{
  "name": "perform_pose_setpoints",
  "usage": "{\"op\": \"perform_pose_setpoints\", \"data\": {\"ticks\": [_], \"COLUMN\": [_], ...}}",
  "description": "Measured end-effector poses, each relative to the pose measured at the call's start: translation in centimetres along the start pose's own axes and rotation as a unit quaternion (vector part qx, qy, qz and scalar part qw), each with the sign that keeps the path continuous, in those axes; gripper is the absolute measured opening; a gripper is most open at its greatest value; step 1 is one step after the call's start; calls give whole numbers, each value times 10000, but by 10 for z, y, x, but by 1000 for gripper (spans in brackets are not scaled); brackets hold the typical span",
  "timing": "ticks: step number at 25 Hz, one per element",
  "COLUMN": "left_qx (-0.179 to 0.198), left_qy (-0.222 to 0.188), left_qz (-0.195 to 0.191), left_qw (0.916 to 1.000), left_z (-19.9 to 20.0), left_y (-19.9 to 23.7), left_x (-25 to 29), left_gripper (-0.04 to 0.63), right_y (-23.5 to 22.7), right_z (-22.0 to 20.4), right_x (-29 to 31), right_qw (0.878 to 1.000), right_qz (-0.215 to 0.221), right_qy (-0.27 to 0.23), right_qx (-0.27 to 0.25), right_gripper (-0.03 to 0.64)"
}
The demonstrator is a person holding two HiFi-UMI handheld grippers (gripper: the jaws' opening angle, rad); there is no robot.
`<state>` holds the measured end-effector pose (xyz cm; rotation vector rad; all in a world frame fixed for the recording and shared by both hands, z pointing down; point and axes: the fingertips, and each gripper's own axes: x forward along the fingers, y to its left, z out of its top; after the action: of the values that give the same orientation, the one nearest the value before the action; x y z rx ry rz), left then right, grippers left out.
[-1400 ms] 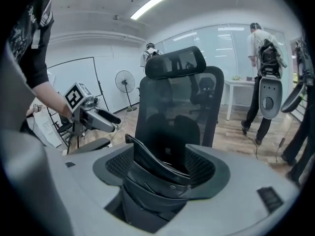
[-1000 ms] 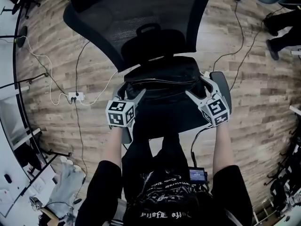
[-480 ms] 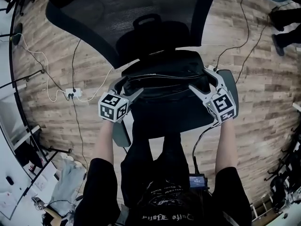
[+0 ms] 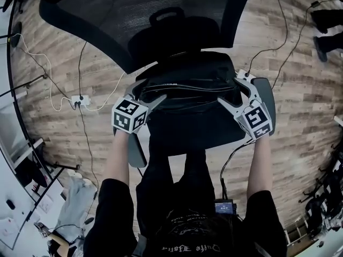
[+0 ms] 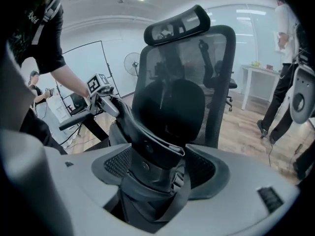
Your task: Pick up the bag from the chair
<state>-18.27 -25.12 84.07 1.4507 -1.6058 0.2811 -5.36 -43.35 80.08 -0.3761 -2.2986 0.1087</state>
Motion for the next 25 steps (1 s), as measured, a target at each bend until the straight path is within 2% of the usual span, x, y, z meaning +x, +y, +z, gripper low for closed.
{"op": "perform_pose_setpoints", "data": {"ticks": [5, 9, 10, 11, 13, 17, 20, 25], "left_qx": [341, 230, 125, 0, -166, -43, -149, -246], "left_qy": [290, 290, 243, 189, 112, 118, 68, 24], "left_qz": [-239, -320, -345, -365, -371, -227, -188, -268], "left_qw": [9987, 9988, 9990, 9992, 9991, 9997, 9997, 9993], "left_z": [-13, -16, -16, -16, -17, -17, -21, -23], "left_y": [-6, -10, -11, -11, -11, -14, -19, -28], "left_x": [25, 33, 34, 34, 34, 31, 27, 19], "left_gripper": [370, 366, 339, 244, 196, 148, 110, 95], "right_y": [2, 10, 10, 10, 8, 8, 12, 18], "right_z": [-8, -11, -12, -13, -15, -14, -14, -13], "right_x": [24, 37, 38, 39, 39, 38, 35, 27], "right_qw": [9998, 9990, 9988, 9987, 9985, 9991, 9989, 9980], "right_qz": [192, 442, 459, 442, 390, 273, 179, -67], "right_qy": [46, 13, -19, -57, -103, 3, -20, -85], "right_qx": [-87, 60, 158, 248, 362, 319, 444, 619], "right_gripper": [356, 352, 321, 304, 253, 188, 157, 121]}}
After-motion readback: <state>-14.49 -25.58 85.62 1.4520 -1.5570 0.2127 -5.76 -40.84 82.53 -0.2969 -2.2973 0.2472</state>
